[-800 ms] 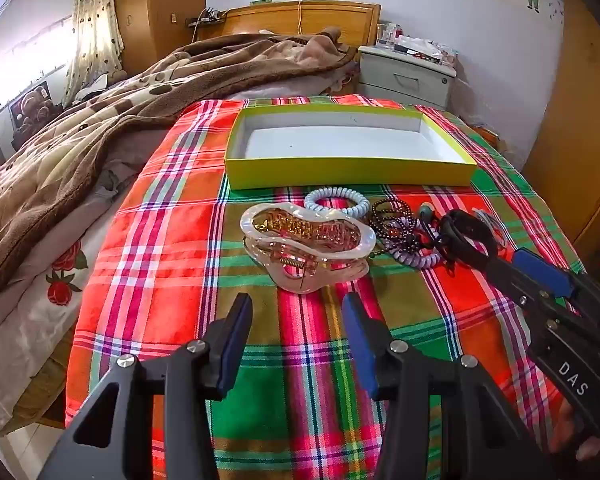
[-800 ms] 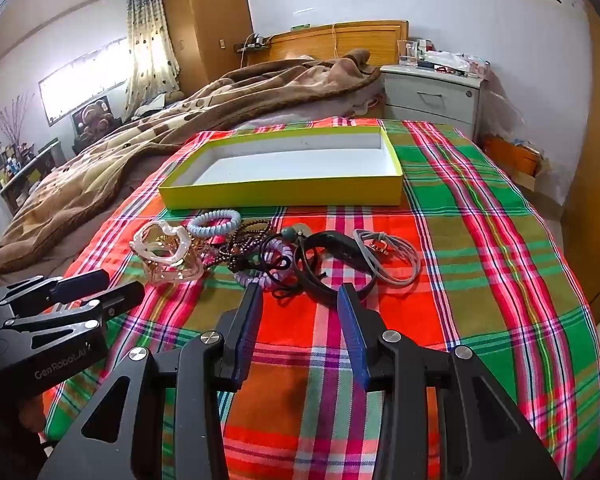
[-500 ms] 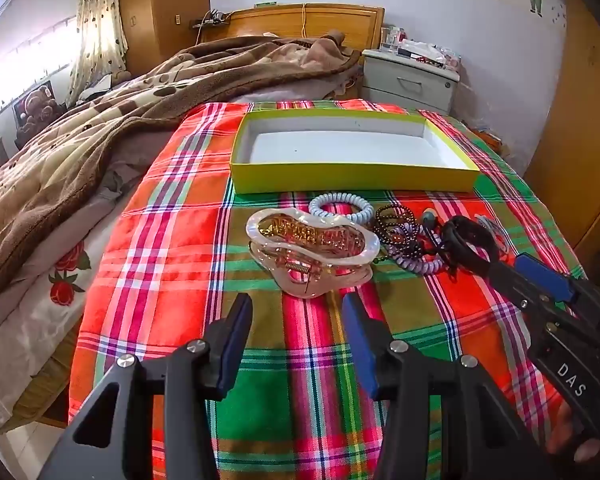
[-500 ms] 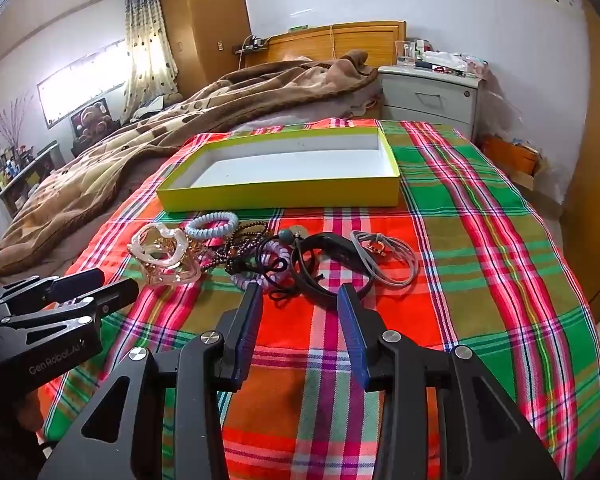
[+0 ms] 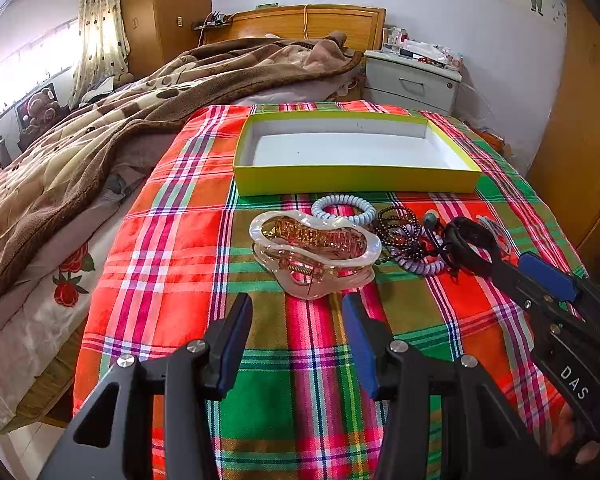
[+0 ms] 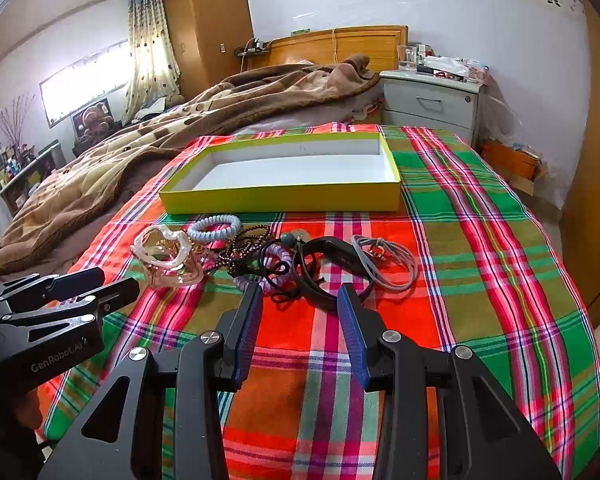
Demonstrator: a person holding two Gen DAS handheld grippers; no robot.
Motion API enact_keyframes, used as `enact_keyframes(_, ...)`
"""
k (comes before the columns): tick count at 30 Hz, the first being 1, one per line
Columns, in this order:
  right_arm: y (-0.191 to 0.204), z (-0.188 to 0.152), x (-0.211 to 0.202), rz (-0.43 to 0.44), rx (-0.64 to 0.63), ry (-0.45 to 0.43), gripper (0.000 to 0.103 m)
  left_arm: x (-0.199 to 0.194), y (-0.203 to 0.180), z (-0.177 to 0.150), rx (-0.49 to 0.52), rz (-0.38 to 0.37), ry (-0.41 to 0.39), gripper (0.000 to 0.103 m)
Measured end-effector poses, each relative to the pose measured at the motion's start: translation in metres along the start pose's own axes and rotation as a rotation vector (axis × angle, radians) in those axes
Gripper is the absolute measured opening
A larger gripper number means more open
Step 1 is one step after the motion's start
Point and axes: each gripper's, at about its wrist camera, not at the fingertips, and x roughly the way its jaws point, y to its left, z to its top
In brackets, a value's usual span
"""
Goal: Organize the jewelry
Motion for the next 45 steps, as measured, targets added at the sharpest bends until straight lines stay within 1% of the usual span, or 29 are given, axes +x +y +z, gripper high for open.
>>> enact_keyframes(11,0.0010,0.0009,-0.0013,-0.005,-0.005,-0.004,0.040,0.0001,0.0033,-0.0004,-0.009,-0.001,-0.006,0.049)
enact_keyframes(45,0.0006,0.0026,-0.0006,-0.002,-0.006,0.005,0.040,0.0015,0.0055,0.0014,-0.014,-0.007,0.008,0.049)
